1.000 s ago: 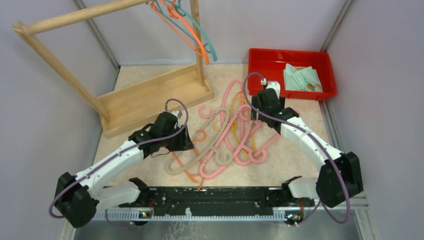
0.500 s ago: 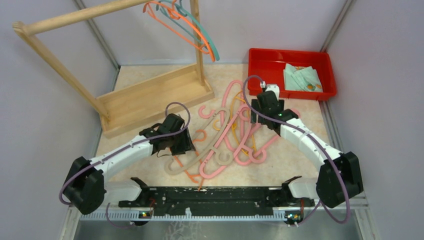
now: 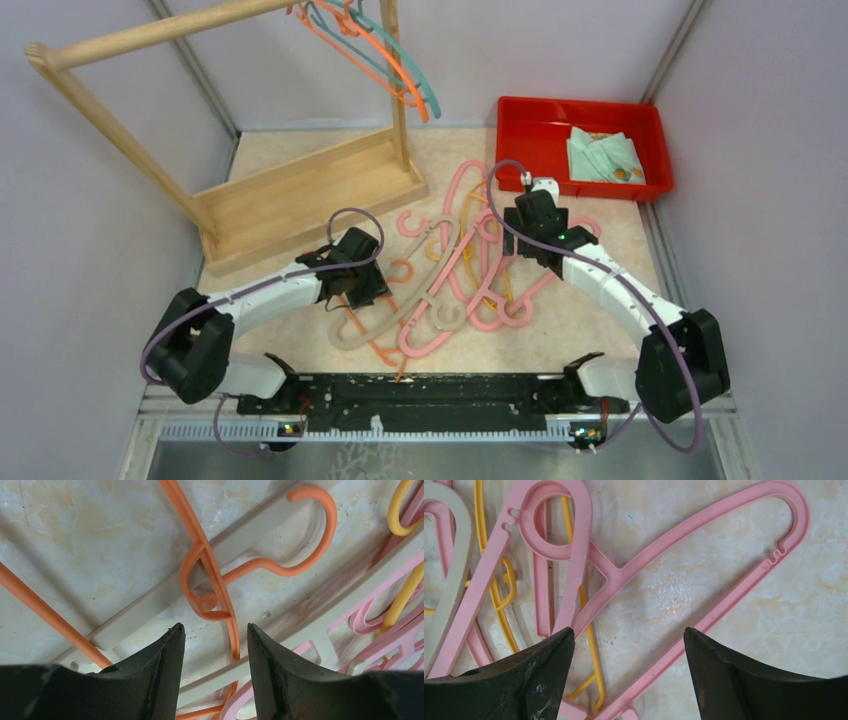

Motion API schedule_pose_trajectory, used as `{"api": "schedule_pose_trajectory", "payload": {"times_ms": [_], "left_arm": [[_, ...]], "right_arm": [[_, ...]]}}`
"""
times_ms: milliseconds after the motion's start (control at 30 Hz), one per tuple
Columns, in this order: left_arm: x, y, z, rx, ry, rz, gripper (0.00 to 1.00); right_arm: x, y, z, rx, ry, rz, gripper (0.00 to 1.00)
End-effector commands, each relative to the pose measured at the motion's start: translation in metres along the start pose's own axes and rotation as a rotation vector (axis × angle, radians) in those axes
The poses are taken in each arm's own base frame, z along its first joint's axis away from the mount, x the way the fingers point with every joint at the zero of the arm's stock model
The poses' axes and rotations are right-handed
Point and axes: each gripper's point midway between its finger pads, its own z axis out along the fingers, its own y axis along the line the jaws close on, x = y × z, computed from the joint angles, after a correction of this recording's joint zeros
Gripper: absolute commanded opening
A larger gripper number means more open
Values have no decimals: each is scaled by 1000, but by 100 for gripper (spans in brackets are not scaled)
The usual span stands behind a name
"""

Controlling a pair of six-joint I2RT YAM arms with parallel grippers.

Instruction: Organize the hangers

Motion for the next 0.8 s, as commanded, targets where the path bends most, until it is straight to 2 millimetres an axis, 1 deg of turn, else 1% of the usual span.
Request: {"api": "schedule_pose_trajectory", "payload": {"times_ms": [0, 200, 433, 500, 633, 767], "left_arm": [[-13, -12, 5, -2, -46, -40, 55], [-9, -9, 15, -36, -22, -22, 55], [-16, -10, 23, -68, -41, 4, 55], [-18, -12, 24, -75, -47, 13, 51], [-23, -12, 26, -98, -52, 41, 32], [-29, -15, 21, -105, -71, 58, 25]], "right_arm": [[-13, -4, -10, -11, -72, 43, 80], [-10, -6, -10, -5, -72, 40, 80], [-4, -4, -11, -29, -71, 50, 80], [-3, -4, -12, -29, -72, 50, 80], [-4, -5, -13, -29, -81, 51, 80], [-4, -5, -14, -30, -88, 54, 80]]}}
